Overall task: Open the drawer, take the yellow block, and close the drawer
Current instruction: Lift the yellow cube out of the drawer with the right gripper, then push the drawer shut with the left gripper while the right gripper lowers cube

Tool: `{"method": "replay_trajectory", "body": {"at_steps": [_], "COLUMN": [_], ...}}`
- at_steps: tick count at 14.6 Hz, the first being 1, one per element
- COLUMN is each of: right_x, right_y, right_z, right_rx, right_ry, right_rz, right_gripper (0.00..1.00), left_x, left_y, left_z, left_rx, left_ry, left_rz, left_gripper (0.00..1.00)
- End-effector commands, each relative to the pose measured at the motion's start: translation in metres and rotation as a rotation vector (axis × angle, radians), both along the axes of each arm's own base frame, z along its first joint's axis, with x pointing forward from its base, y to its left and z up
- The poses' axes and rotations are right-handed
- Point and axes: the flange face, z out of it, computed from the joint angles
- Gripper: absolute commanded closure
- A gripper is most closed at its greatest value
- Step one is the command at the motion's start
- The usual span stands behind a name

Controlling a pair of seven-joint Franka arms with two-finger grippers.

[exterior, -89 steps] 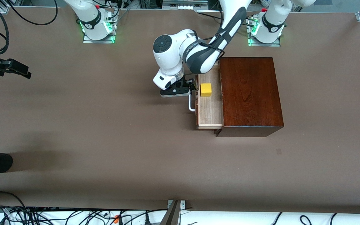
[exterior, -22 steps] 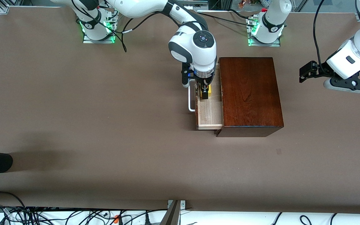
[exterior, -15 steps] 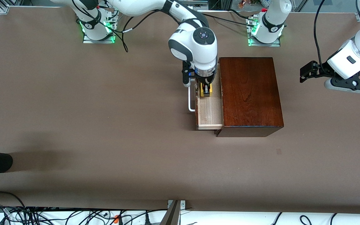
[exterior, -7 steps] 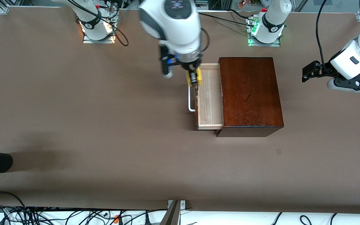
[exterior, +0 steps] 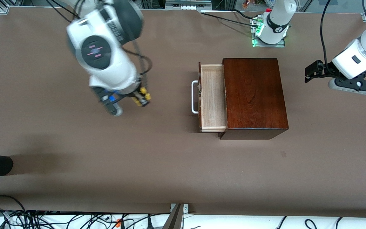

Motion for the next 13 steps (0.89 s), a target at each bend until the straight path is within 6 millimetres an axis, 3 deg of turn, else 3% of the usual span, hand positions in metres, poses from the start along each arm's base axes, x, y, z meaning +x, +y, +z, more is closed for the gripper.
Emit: {"method": "replay_trajectory", "body": {"at_steps": [1, 2, 4, 5, 7, 9, 11, 13], "right_x": [-0.023, -0.028, -0.04, -0.046, -0.055, -0.061, -0.067, -0.073], "right_y": [-0.088, -0.118, -0.174, -0.197, -0.229, -0.252, -0.262, -0.269], "right_z": [0.005, -0.003, -0.029, -0.05, -0.094, -0.145, -0.198, -0.241], "right_rx": [0.004, 0.019, 0.084, 0.1, 0.115, 0.118, 0.093, 0.066], "right_ry": [0.027, 0.029, 0.016, 0.006, -0.022, -0.069, -0.117, -0.134], "right_rz": [0.187, 0.244, 0.349, 0.414, 0.514, 0.663, 0.756, 0.804], "right_gripper": [0.99, 0.99, 0.99, 0.99, 0.99, 0.99, 0.99, 0.99], "left_x": [0.014, 0.012, 0.011, 0.013, 0.016, 0.017, 0.019, 0.013], "left_y": [-0.004, -0.008, -0.036, -0.049, -0.093, -0.127, -0.162, -0.21], "left_z": [0.002, 0.0, -0.014, -0.024, -0.049, -0.074, -0.094, -0.113], "left_rx": [-0.001, -0.005, -0.014, -0.019, -0.04, -0.098, -0.184, -0.208], "left_ry": [0.045, 0.058, 0.092, 0.111, 0.148, 0.186, 0.18, 0.164], "left_rz": [-0.1, -0.141, -0.272, -0.329, -0.437, -0.48, -0.516, -0.615], "left_gripper": [0.0, 0.0, 0.0, 0.0, 0.0, 0.0, 0.0, 0.0]}}
